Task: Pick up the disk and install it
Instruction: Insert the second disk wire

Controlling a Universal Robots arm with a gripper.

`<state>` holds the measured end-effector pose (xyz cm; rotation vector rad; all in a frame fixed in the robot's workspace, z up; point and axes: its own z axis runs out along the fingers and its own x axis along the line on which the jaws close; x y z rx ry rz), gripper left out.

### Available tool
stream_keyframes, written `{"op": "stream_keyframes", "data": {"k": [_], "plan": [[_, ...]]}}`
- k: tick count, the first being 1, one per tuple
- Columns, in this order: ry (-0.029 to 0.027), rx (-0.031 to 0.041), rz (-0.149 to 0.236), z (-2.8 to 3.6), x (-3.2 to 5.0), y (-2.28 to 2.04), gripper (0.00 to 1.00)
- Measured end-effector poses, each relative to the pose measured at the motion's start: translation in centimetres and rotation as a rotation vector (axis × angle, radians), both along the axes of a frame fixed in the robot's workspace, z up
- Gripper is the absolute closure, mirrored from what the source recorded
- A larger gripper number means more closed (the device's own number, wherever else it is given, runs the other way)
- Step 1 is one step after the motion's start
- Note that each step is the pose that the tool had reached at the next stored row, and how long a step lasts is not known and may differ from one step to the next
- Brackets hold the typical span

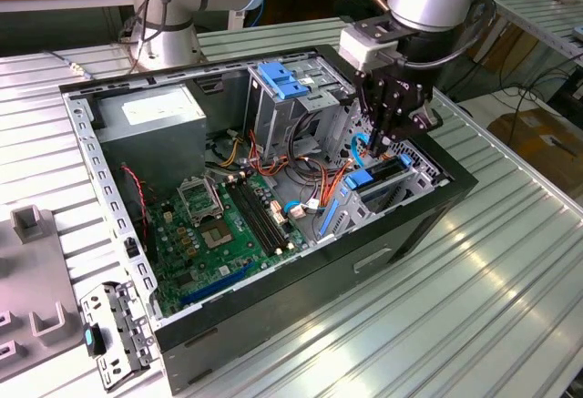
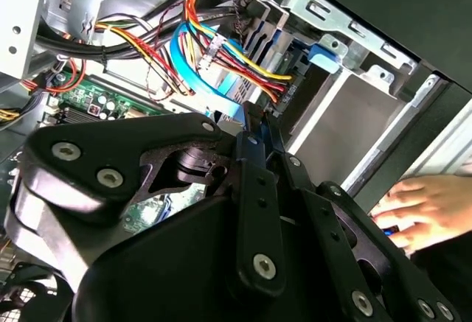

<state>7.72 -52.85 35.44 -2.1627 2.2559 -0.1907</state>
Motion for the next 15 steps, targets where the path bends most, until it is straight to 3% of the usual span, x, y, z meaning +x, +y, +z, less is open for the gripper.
{"op": "stream_keyframes", "data": {"k": [2,5,9,12,14,15], "plan": [[-0.0015,0.0148,0.0,-0.01,-0.06,-0.58,0.84],[-0.002,0.0266,0.0,-0.07,-0.08,-1.88,0.84],[-0.0044,0.029,0.028,-0.12,-0.14,-1.93,0.84],[-0.0057,0.0361,0.033,-0.21,-0.32,-1.93,0.84],[-0.0058,0.0431,0.033,-0.24,-0.33,-2.03,0.84],[-0.0059,0.0517,0.033,-0.25,-0.33,-2.22,0.84]]}}
